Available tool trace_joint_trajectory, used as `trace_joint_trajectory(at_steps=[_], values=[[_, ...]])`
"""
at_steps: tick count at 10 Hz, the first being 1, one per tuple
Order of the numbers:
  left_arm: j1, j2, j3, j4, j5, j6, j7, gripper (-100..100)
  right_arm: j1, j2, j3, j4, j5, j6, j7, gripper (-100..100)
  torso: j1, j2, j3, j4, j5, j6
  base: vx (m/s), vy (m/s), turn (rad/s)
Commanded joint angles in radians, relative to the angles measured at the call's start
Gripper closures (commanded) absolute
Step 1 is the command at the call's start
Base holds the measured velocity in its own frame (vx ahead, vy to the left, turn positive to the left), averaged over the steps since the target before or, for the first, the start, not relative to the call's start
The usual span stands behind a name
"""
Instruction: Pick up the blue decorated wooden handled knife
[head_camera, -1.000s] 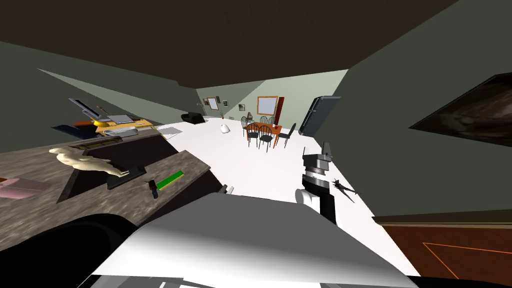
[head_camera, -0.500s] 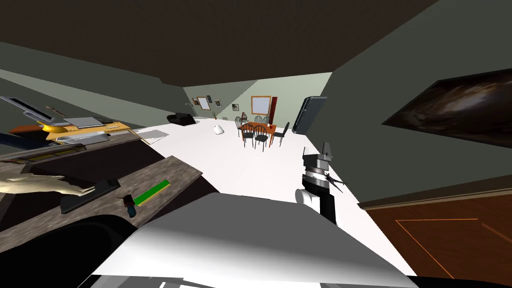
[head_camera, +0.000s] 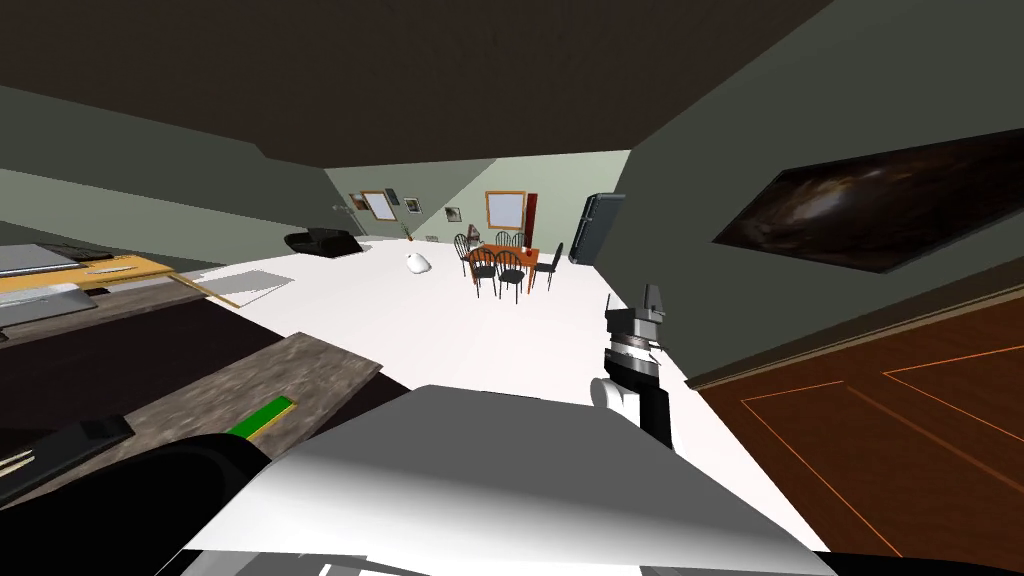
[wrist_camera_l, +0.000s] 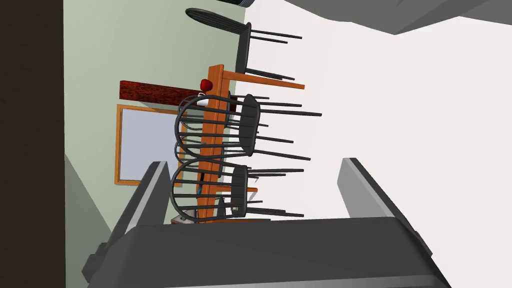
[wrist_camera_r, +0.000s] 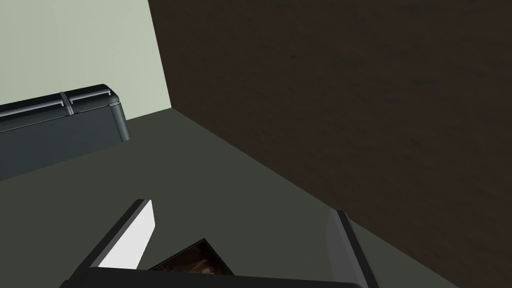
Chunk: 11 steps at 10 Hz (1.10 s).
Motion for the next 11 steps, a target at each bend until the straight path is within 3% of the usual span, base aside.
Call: trace_joint_trajectory(at_steps=[1, 2, 4, 5, 6, 7, 8, 9, 10, 11], values=[[0.005, 0.017, -0.011, 0.042, 0.005, -0.003, 0.021, -100, 0.0, 0.0, 0.0, 0.0, 0.0, 0.0, 0.0, 0, 0.0, 0.0, 0.0, 0.0, 0.0, 0.0, 0.04, 0.038, -0.104], [0.036, 0.05, -0.037, 0.067, 0.011, -0.022, 0.047, -100, 0.0, 0.0, 0.0, 0.0, 0.0, 0.0, 0.0, 0, 0.0, 0.0, 0.0, 0.0, 0.0, -0.001, 0.052, 0.04, -0.198], [0.036, 0.05, -0.037, 0.104, 0.011, -0.022, 0.047, -100, 0.0, 0.0, 0.0, 0.0, 0.0, 0.0, 0.0, 0, 0.001, 0.0, 0.0, 0.0, 0.001, -0.001, 0.027, 0.031, -0.08], [0.067, 0.082, -0.062, 0.135, 0.018, -0.04, 0.075, -100, 0.0, 0.0, 0.0, 0.0, 0.0, 0.0, 0.0, 0, -0.001, 0.001, 0.001, 0.001, 0.0, -0.001, 0.024, 0.031, -0.253], [0.067, 0.082, -0.062, 0.166, 0.018, -0.04, 0.075, -100, 0.0, 0.0, 0.0, 0.0, 0.0, 0.0, 0.0, 0, 0.0, 0.001, 0.001, 0.001, 0.0, 0.0, 0.034, 0.041, -0.171], [0.095, 0.114, -0.086, 0.22, 0.026, -0.055, 0.103, -100, 0.0, 0.0, 0.0, 0.0, 0.0, 0.0, 0.0, 0, 0.001, 0.001, 0.001, 0.0, 0.0, -0.001, 0.051, 0.049, -0.274], [0.095, 0.114, -0.086, 0.228, 0.026, -0.055, 0.103, -100, 0.0, 0.0, 0.0, 0.0, 0.0, 0.0, 0.0, 0, 0.001, 0.0, 0.0, 0.0, 0.0, 0.0, 0.035, 0.058, -0.118], [0.122, 0.146, -0.108, 0.289, 0.036, -0.068, 0.132, -100, 0.0, 0.0, 0.0, 0.0, 0.0, 0.0, 0.0, 0, 0.002, 0.0, 0.0, 0.0, 0.001, -0.001, 0.038, 0.068, -0.229], [0.122, 0.146, -0.108, 0.289, 0.036, -0.068, 0.132, -100, 0.0, 0.0, 0.0, 0.0, 0.0, 0.0, 0.0, 0, 0.003, 0.0, 0.0, 0.0, 0.001, 0.0, 0.03, 0.063, -0.133], [0.146, 0.177, -0.128, 0.348, 0.047, -0.078, 0.162, -100, 0.0, 0.0, 0.0, 0.0, 0.0, 0.0, 0.0, 0, 0.002, 0.0, 0.0, 0.0, 0.001, -0.001, 0.027, 0.065, -0.24]])
